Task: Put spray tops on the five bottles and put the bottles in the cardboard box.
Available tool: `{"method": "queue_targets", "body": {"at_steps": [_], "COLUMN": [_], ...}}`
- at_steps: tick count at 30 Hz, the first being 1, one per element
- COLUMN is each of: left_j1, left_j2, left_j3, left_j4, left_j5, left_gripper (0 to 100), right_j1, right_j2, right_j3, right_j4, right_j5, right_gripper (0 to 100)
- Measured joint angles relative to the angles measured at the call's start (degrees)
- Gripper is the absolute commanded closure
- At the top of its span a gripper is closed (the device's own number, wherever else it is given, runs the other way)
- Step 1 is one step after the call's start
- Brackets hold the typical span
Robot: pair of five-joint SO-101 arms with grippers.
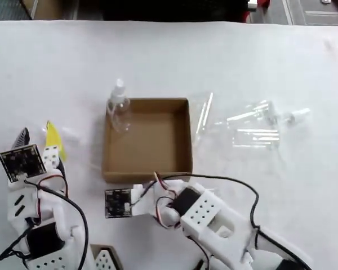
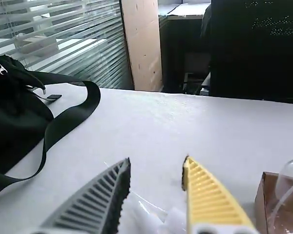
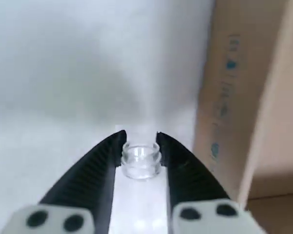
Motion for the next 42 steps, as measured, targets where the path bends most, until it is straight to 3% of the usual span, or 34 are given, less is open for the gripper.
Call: {"method": "queue_targets", "body": {"at_steps": [11, 18, 25, 33, 42], "left_j1": [0.0, 0.0, 0.0, 0.0, -0.1], "left_j2": [0.0, 0.0, 0.0, 0.0, 0.0], "left_j3": [0.0, 0.0, 0.0, 0.0, 0.8], "left_j4": [0.0, 0.0, 0.0, 0.0, 0.0], "left_j5": [0.0, 0.0, 0.0, 0.0, 0.0], "left_gripper": [83, 83, 83, 83, 85], "right_j1": [0.5, 0.5, 2.4, 6.9, 8.9], "right_j2": [-19.2, -33.4, -47.2, -51.1, -51.0], "right_j3": [0.0, 0.0, 0.0, 0.0, 0.0], "right_j4": [9.8, 11.3, 14.9, 14.1, 0.0], "right_j5": [-1.0, -9.8, -13.5, -22.4, -25.4], "right_gripper": [98.3, 98.3, 98.3, 98.3, 98.3]}}
